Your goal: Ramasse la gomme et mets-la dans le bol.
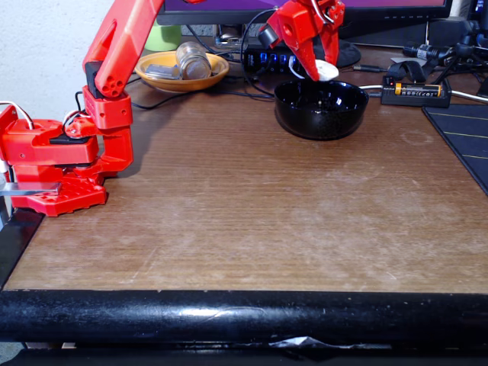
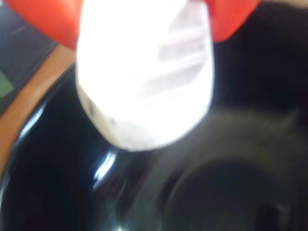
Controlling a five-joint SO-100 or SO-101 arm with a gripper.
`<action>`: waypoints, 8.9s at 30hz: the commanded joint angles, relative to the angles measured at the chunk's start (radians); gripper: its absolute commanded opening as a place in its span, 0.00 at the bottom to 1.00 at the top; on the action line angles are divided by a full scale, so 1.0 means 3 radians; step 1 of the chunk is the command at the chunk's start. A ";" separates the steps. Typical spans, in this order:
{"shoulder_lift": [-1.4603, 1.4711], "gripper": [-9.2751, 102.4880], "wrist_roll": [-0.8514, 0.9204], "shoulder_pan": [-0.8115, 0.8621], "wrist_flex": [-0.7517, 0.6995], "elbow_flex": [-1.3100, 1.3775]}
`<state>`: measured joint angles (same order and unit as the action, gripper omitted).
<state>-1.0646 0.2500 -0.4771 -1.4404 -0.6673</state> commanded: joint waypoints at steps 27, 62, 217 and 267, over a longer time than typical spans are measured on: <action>-0.0133 0.27 0.0046 0.0031 0.0123 -0.0036; -0.3983 0.03 0.0266 0.1161 0.1064 -0.4392; -0.7537 0.03 -0.0317 0.1135 0.0747 -0.8099; -0.7537 0.03 -0.0317 0.1135 0.0747 -0.8099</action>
<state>-3.3211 0.1503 -0.1258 -1.2318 -3.0726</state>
